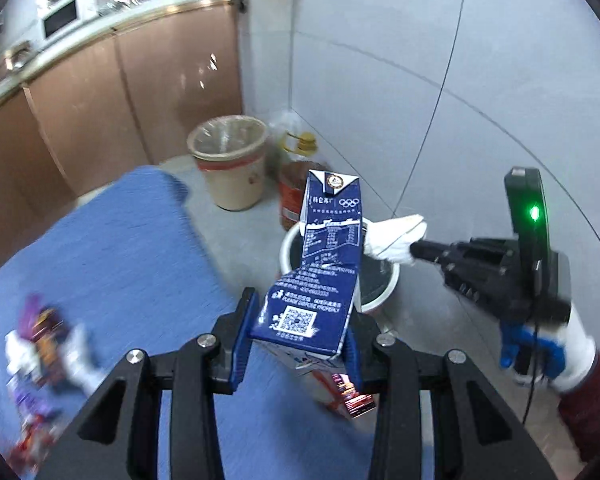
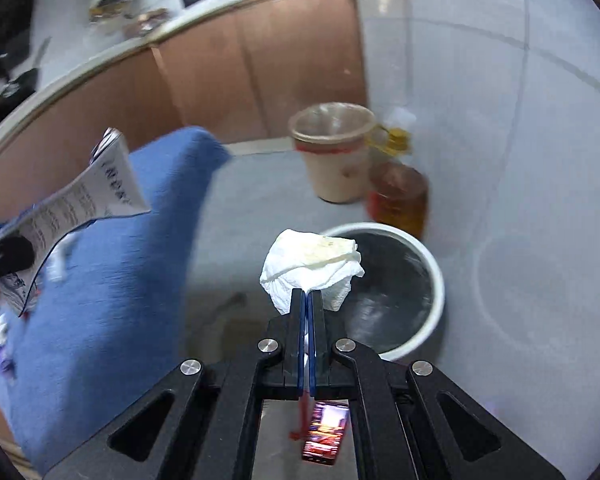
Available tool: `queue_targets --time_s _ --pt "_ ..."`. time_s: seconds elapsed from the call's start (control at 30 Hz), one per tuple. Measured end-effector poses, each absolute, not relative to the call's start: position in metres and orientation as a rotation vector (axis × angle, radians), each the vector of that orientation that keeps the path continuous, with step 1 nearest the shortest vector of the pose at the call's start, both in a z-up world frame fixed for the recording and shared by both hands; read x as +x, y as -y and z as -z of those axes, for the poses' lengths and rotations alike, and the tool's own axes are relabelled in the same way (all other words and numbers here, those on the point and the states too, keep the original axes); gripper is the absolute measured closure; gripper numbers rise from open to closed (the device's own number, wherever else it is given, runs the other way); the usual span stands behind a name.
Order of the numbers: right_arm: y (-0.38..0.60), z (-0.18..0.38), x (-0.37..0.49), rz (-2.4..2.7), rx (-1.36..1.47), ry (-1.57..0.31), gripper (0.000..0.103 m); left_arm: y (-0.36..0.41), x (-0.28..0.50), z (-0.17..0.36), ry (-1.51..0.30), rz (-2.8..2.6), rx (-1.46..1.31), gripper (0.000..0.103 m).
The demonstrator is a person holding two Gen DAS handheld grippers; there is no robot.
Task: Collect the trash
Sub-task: 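Carry the carton with the left tool while the right tool carries the tissue to the white bin, then open the left tool over the bin while the right tool releases the tissue into it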
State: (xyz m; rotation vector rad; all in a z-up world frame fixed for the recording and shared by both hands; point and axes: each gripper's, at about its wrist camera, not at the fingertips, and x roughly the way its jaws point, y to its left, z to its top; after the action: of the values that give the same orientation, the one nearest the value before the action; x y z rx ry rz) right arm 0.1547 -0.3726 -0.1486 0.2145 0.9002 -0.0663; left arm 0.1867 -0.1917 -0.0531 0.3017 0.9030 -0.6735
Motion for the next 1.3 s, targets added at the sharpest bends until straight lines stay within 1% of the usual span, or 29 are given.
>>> queue_targets --time_s 0.1,0.3,0.6,0.63,0.67,0.7,0.73,0.77,0.8,0.97,1.17,1.3 --pt "0.391 0.174 0.169 0.107 0.221 -0.938 0.102 0.233 0.218 0.079 -0.970 0.683 0.306 0.067" --pt "0.413 0.210 0.192 0.158 0.231 -0.994 0.102 0.285 0.261 0.130 -1.073 0.667 0.306 0.066" --pt "0.431 0.243 0.224 0.192 0.225 -1.044 0.100 0.318 0.304 0.182 -1.187 0.640 0.225 0.065" --pt "0.433 0.245 0.227 0.192 0.225 -1.045 0.097 0.321 0.308 0.186 -1.196 0.642 0.212 0.063" --pt "0.434 0.247 0.229 0.194 0.224 -1.047 0.089 0.323 0.311 0.190 -1.207 0.643 0.198 0.061" --pt "0.434 0.249 0.229 0.202 0.224 -1.049 0.083 0.324 0.315 0.194 -1.218 0.638 0.181 0.056" --pt "0.435 0.249 0.227 0.208 0.225 -1.047 0.070 0.324 0.318 0.196 -1.223 0.636 0.163 0.053" --pt "0.436 0.250 0.228 0.209 0.229 -1.044 0.066 0.324 0.320 0.196 -1.224 0.637 0.150 0.053" --pt "0.436 0.250 0.227 0.210 0.233 -1.043 0.066 0.323 0.321 0.197 -1.222 0.636 0.138 0.053" --pt "0.431 0.238 0.216 0.210 0.223 -1.016 0.066 0.308 0.317 0.180 -1.186 0.639 0.084 0.053" --pt "0.411 0.194 0.195 0.196 0.239 -0.917 0.066 0.277 0.280 0.115 -1.017 0.629 0.075 0.053" --pt "0.388 0.160 0.180 0.165 0.226 -0.855 0.065 0.243 0.248 0.065 -0.907 0.617 0.055 0.053"
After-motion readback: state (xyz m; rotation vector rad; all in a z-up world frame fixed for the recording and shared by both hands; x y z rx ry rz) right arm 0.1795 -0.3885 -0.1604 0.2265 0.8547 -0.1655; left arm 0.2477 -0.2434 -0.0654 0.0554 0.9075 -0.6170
